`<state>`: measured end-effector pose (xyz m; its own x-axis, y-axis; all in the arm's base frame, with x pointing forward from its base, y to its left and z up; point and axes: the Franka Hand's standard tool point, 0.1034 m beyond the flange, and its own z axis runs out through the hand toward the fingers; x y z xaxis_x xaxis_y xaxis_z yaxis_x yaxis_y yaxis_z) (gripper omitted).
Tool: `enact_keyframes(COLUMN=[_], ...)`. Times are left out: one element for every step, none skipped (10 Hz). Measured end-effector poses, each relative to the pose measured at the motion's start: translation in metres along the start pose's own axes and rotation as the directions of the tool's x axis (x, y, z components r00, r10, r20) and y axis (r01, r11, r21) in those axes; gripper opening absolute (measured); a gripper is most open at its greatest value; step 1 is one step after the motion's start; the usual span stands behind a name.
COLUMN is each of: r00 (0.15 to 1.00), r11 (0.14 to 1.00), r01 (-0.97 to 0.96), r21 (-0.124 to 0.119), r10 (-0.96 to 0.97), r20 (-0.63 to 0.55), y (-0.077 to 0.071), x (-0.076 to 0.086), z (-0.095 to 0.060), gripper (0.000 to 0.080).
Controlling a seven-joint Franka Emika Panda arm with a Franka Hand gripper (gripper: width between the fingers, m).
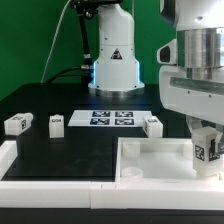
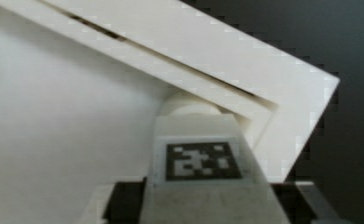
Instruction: Assemble one leg
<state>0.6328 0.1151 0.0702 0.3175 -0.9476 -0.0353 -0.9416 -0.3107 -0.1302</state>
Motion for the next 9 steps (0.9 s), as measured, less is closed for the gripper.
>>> enact_keyframes(r00=[0.999,0.999,1.000,0.999,0.986,0.939,0.900,0.814,0.729], r11=[0.999,0.999,1.000,0.999,0.986,0.939,0.900,0.814,0.729], r01=[-0.049,-0.036,0.016,0.051,0.166,0.345,0.435,0.580,0.685], r21=[0.000,0.000,0.001,0.003,0.002,0.002,0.001,-0.002,-0.006], r10=[0.049,0.036,-0.016,-0.051,-0.166,-0.345,-0.435,-0.580,-0.685], r20=[0.001,0.001,0.001,0.003,0.002,0.000,0.000,0.001,0.002], y=[-0.0003,-0.0003,-0.0005,-0.0012,-0.0013,-0.0007,-0.0006,-0.0001,0.0005], x=[-0.0018,-0.0018,-0.0024,-0.0041,-0.0047,-0.0018,-0.0021,-0.0012,-0.0016], z=[0.0001,0.0001,-0.0002,-0.0009,-0.0010,-0.0008,-0.0008,-0.0004,-0.0001], gripper=[0.0290,0.0303,0.0303,0.0506,0.0506,0.0619,0.0640,0.0640,0.0648])
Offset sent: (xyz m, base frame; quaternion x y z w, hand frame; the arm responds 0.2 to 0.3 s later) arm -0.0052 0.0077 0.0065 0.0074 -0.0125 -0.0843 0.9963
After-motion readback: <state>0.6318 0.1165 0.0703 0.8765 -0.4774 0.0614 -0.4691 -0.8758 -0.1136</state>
